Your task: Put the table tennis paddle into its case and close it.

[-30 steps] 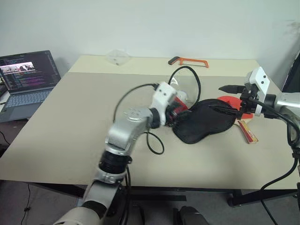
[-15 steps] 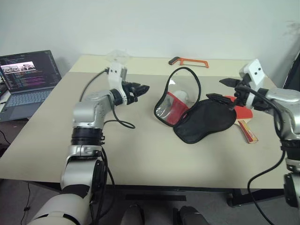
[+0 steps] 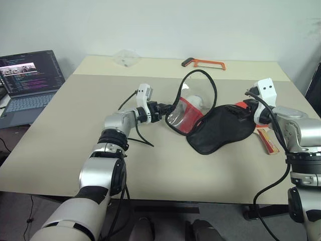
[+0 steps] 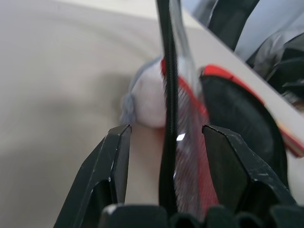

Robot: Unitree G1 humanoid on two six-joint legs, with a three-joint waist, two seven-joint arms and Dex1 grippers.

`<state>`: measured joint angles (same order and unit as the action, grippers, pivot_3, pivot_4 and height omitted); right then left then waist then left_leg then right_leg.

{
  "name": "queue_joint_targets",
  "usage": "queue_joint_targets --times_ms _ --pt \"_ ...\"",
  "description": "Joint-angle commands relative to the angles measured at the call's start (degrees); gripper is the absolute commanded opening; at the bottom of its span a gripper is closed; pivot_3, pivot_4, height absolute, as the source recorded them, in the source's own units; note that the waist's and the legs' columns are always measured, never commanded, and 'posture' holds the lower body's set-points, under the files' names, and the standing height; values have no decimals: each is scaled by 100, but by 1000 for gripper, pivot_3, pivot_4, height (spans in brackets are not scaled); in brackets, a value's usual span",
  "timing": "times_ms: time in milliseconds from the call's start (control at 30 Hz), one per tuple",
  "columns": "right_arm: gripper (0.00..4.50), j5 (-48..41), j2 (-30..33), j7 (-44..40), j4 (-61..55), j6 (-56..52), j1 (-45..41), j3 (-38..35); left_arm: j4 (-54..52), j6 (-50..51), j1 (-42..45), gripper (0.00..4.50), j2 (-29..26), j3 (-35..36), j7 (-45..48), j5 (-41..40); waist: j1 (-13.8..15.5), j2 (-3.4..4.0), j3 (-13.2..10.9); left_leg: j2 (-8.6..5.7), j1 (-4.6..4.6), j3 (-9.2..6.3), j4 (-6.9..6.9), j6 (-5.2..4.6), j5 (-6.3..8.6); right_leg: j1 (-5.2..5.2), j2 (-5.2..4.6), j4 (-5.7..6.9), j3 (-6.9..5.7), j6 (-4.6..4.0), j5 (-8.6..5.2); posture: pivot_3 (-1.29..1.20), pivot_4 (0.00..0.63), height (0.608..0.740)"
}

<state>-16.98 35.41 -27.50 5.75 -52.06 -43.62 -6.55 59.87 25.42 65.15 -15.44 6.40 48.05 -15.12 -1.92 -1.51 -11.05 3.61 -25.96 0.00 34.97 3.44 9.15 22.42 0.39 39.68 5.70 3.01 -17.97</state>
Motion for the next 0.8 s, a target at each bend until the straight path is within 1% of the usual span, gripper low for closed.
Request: queue_joint_targets --times_ms 33,167,200,267,333,400,433,467,567,800 --pt "4500 -23 99 112 -312 -40 7 -259 296 -254 218 2577 101 -61 10 168 1 0 0 -1 1 -1 2 0 0 0 0 6 -1 0 0 0 150 740" --pt "4500 -16 77 200 -398 -97 46 -314 501 -460 221 2577 274 -52 -133 280 2 0 0 -1 2 -3 5 0 -1 0 0 17 -2 0 0 0 150 740" --pt "4500 -15 72 227 -420 -104 59 -324 541 -490 214 2415 332 12 -280 260 2 0 0 -1 2 -3 5 0 -1 0 0 18 -2 0 0 0 150 740" --pt "4500 -19 62 276 -463 -122 77 -341 581 -578 192 1972 411 133 -572 219 1 0 0 -1 2 -3 6 0 -1 0 0 18 -2 0 0 0 150 740" --pt "4500 -27 70 303 -492 -122 102 -357 497 -664 93 1315 497 227 -716 156 -4 0 0 -1 2 -4 6 0 -1 0 0 19 -1 0 0 0 150 740" --pt "4500 -25 72 340 -505 -108 119 -370 290 -663 -66 404 579 308 -819 81 -4 0 0 -1 4 -4 6 0 -1 0 1 20 -1 0 0 0 150 740" --pt "4500 -25 70 350 -514 -103 124 -372 159 -654 -159 127 612 338 -903 59 -4 0 0 -1 4 -4 6 1 -1 0 1 21 -1 0 0 0 150 740" --pt "4500 -25 66 357 -523 -101 125 -372 -20 -652 -276 42 648 374 -1058 43 -4 0 0 -1 4 -3 6 1 -1 0 0 21 0 0 0 0 150 740" --pt "4500 -18 57 378 -536 -77 118 -355 -595 -532 -588 42 750 489 -1480 -45 -4 0 0 0 6 -4 7 2 -2 -1 0 24 0 0 0 0 150 740" --pt "4500 7 -14 366 -464 69 -15 -218 -3271 239 -1789 42 1071 703 -2967 -262 -11 0 0 1 10 -6 11 6 -5 -5 0 30 0 0 0 0 150 740"
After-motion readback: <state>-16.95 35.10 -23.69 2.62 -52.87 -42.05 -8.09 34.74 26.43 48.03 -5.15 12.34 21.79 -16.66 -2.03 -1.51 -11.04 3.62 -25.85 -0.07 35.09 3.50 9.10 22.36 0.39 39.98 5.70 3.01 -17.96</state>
